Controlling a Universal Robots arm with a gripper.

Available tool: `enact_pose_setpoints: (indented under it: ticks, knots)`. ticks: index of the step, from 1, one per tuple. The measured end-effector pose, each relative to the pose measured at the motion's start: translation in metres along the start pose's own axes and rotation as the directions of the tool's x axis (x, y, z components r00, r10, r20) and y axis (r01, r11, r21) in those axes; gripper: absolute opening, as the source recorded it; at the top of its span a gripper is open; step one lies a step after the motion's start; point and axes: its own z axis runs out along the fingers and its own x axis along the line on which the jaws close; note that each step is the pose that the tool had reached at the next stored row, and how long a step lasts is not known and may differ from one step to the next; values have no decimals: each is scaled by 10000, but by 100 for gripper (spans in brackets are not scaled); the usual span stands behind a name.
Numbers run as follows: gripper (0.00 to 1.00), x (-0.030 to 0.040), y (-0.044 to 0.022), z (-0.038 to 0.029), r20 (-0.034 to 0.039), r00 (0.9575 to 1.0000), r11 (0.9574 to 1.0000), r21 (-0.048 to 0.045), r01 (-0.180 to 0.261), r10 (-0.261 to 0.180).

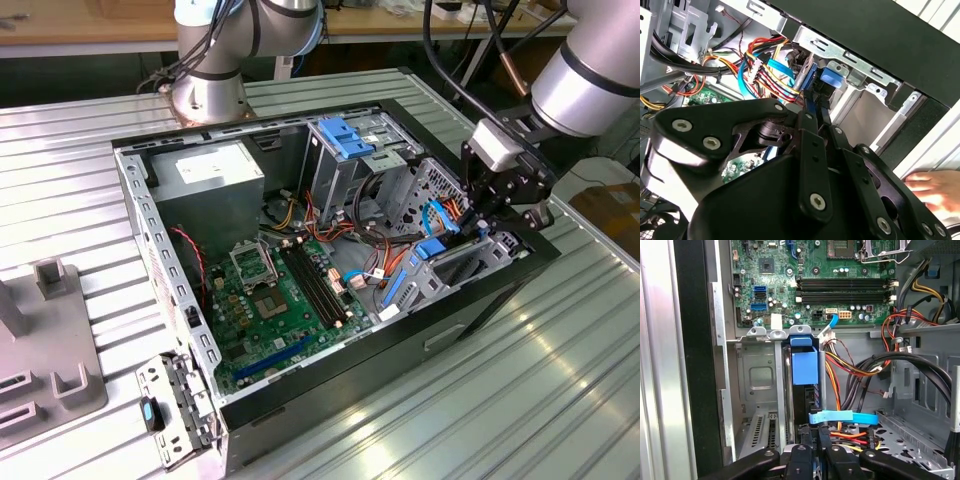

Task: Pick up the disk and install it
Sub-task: 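Insert the second disk wire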

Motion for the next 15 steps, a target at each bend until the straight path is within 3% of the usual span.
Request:
enact_pose_setpoints:
  ticks: [15]
  knots:
    - [17, -10, 17, -29, 6, 10000, 10000, 2, -26, 26]
